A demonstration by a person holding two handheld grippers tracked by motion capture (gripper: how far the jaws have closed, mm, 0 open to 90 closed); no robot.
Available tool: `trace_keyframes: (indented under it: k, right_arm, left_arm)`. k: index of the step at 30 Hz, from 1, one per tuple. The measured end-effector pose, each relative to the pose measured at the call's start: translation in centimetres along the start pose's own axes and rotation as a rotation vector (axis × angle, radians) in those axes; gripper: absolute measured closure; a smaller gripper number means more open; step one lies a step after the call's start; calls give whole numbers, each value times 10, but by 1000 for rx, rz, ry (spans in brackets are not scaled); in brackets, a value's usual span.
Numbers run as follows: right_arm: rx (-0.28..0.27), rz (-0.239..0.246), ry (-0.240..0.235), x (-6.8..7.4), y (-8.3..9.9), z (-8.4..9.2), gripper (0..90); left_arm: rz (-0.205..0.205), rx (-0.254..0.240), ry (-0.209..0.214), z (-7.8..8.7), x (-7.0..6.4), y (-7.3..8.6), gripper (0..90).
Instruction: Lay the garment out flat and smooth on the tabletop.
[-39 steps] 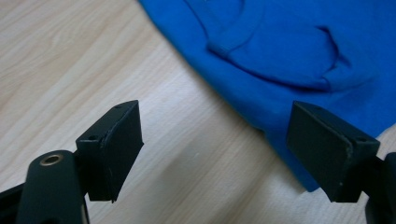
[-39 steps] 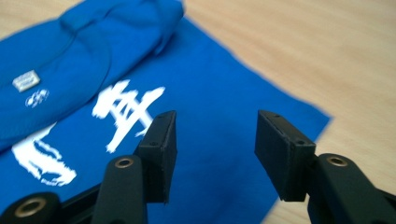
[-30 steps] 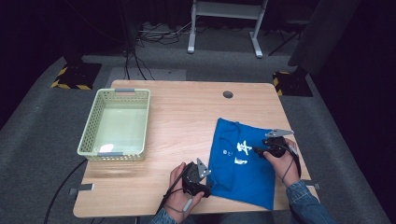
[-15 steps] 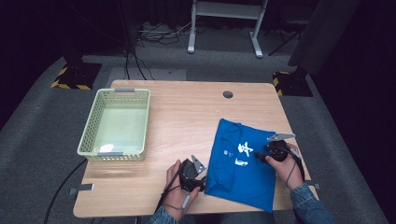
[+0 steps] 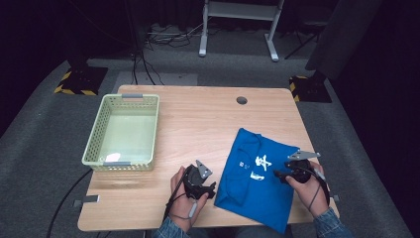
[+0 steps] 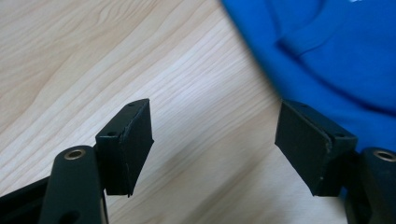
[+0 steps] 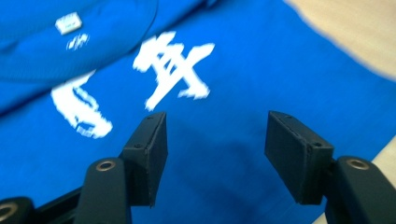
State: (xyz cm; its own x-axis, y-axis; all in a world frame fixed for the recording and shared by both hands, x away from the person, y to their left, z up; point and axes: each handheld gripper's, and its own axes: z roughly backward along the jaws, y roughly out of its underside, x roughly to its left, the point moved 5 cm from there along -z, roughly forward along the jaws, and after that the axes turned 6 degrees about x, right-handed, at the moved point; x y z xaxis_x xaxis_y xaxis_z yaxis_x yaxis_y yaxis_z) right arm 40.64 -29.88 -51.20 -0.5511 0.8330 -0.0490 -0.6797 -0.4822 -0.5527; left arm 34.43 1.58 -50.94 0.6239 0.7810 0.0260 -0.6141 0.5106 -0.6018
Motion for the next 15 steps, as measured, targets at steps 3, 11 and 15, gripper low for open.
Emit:
trace_keyframes:
  k: [3, 11, 15]
  right_arm:
    - [-21, 20, 3, -2, -12, 1, 395]
    - [-58, 85, -10, -3, -52, -12, 379]
    - [-67, 98, -5, -10, -71, -25, 367]
  left_arm:
    - [-31, -11, 26, 5, -12, -4, 268]
    - [-85, 27, 87, -4, -44, -5, 268]
    - [-89, 51, 92, -14, -50, -7, 269]
